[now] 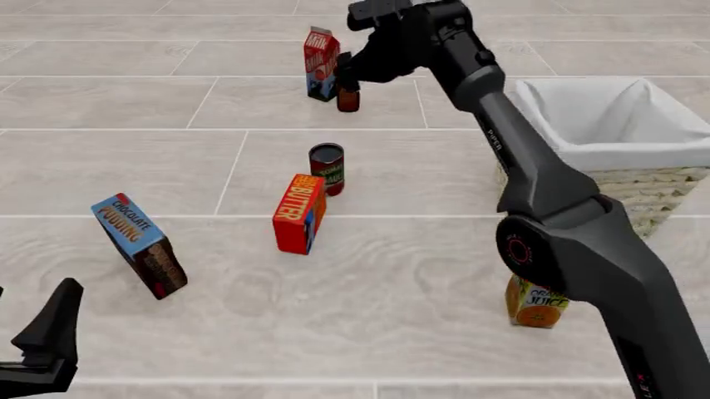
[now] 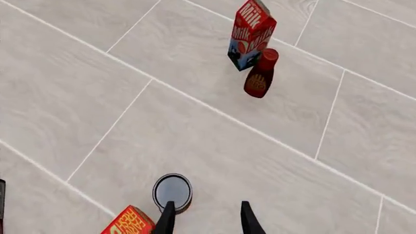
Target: Pick the tomato sauce and place it in the basket.
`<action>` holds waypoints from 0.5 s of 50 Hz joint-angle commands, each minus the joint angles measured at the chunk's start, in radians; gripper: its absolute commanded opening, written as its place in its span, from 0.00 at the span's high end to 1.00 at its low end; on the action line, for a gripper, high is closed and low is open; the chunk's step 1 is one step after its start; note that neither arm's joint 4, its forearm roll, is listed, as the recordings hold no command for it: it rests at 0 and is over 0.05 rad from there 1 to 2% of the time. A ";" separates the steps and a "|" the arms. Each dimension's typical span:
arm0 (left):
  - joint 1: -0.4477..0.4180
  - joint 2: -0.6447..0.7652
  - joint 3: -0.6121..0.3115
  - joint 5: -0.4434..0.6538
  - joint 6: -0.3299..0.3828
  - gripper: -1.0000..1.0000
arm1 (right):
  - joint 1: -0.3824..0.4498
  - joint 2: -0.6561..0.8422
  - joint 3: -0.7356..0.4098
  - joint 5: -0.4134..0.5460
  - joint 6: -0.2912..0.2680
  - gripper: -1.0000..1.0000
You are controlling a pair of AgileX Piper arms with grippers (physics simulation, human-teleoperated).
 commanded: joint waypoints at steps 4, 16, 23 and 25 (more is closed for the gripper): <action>0.000 0.000 0.000 0.000 0.000 0.00 | 0.036 0.045 -0.005 -0.009 0.009 0.00; 0.000 0.000 0.000 0.000 0.000 0.00 | 0.071 0.053 -0.005 -0.015 0.015 0.00; 0.000 0.000 0.000 0.000 0.000 0.00 | 0.083 0.060 -0.005 -0.017 0.015 0.00; 0.000 0.000 0.000 0.000 0.000 0.00 | 0.083 0.065 -0.005 -0.018 0.014 0.00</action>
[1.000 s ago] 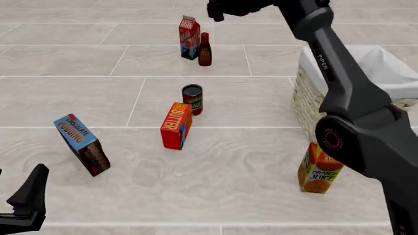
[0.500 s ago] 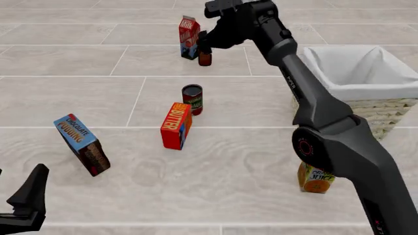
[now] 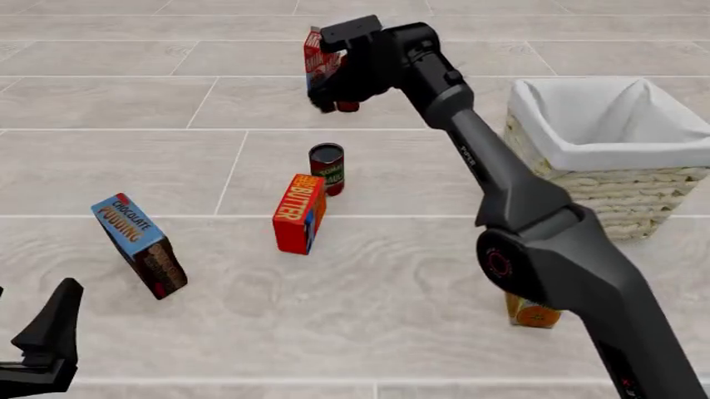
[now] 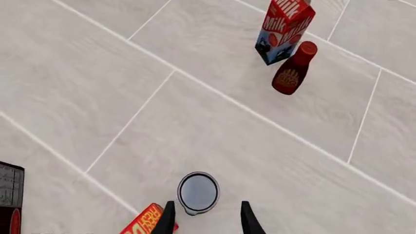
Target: Pick the tomato sauce and place it in the basket.
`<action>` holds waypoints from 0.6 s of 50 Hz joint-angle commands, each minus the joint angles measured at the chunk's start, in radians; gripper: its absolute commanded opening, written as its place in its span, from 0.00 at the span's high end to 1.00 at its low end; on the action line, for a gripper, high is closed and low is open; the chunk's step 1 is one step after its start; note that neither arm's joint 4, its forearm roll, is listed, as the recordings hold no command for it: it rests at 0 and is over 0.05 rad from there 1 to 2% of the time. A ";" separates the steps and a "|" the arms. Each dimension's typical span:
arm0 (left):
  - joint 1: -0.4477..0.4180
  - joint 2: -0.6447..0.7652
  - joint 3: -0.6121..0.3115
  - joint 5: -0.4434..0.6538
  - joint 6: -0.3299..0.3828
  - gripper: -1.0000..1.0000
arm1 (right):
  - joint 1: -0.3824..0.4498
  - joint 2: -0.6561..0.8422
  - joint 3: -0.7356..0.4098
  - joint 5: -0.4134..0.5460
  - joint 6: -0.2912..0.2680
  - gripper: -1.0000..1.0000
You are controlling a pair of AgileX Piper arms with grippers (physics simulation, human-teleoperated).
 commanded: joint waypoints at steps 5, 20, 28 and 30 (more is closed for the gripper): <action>0.000 0.000 0.000 0.000 0.000 0.00 | 0.023 0.025 -0.001 -0.005 0.006 0.00; 0.000 0.000 0.000 0.000 0.000 0.00 | 0.016 0.066 -0.001 -0.020 0.011 0.00; 0.000 0.000 0.000 0.000 0.000 0.00 | 0.013 0.089 -0.001 -0.021 0.023 0.00; 0.000 0.000 0.000 0.000 0.000 0.00 | 0.011 0.097 -0.001 -0.023 0.019 0.00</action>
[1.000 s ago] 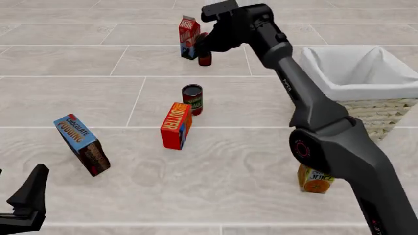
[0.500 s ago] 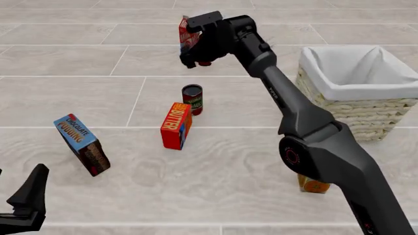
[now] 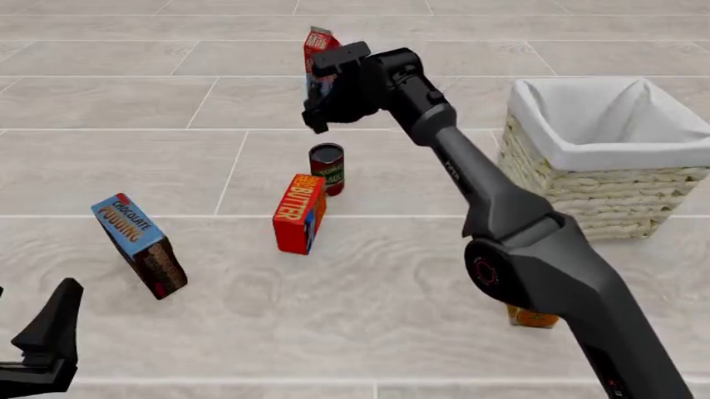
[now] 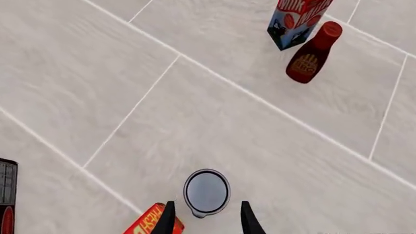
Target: Pick the tomato sauce and place it in the basket.
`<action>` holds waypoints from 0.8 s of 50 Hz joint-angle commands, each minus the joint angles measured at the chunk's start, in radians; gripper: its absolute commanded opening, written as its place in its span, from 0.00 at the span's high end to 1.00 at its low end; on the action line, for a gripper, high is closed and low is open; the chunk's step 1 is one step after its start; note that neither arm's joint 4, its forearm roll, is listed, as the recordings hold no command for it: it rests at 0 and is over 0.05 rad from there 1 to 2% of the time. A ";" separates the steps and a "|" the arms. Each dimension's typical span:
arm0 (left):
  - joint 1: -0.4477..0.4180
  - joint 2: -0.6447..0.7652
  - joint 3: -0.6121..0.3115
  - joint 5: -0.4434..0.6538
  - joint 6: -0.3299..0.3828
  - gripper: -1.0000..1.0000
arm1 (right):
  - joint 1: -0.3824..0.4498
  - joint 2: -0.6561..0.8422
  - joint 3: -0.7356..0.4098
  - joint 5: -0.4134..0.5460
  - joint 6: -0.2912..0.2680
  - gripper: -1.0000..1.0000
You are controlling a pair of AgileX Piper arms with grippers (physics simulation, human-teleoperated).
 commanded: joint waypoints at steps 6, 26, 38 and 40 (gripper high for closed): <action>0.000 0.000 0.000 0.000 0.000 0.00 | -0.007 0.050 0.000 -0.007 0.003 0.00; 0.000 0.000 0.000 0.000 0.000 0.00 | -0.008 0.069 0.000 -0.010 -0.001 0.00; 0.000 0.000 0.000 0.000 0.000 0.00 | -0.005 0.082 0.000 -0.013 0.001 0.00; 0.000 0.000 0.000 0.000 0.000 0.00 | -0.006 0.085 0.000 -0.014 0.005 0.00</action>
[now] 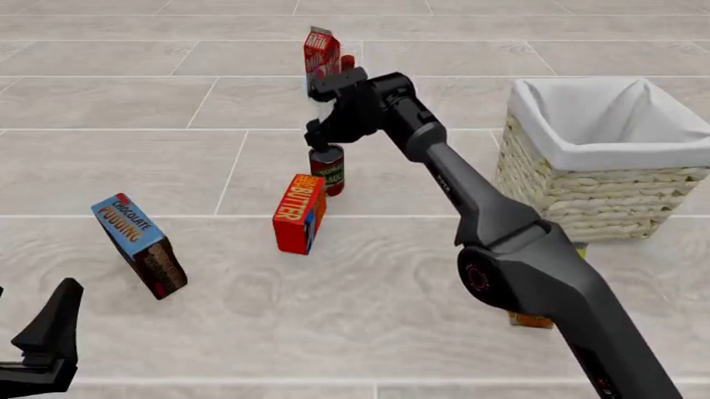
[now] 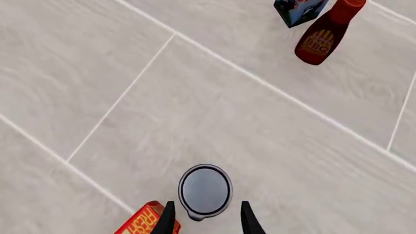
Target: Pick the tomato sauce and place it in the basket.
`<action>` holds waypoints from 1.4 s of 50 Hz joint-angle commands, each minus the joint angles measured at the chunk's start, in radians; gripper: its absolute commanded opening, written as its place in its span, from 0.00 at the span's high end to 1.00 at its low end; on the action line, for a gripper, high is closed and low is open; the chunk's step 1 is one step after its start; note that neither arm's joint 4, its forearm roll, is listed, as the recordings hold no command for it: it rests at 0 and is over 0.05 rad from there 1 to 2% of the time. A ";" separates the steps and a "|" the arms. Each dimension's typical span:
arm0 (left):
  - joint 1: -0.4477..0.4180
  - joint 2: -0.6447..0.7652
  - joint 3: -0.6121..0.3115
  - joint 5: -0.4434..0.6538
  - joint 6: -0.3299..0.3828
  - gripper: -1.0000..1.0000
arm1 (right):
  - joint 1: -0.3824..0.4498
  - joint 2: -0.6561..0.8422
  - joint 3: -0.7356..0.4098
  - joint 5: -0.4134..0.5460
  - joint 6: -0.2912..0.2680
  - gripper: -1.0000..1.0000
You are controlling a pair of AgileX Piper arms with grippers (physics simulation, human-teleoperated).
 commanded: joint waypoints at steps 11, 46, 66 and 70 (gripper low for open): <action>0.000 0.000 0.000 0.000 0.000 0.00 | 0.002 0.024 0.000 0.000 0.005 0.00; 0.000 0.000 0.000 0.000 0.000 0.00 | 0.002 0.045 0.000 -0.011 0.004 0.00; 0.000 0.000 0.000 0.000 0.000 0.00 | 0.003 0.062 0.000 -0.016 0.007 0.00; 0.000 0.000 0.000 0.000 0.000 0.00 | 0.001 0.063 0.000 -0.017 0.010 0.00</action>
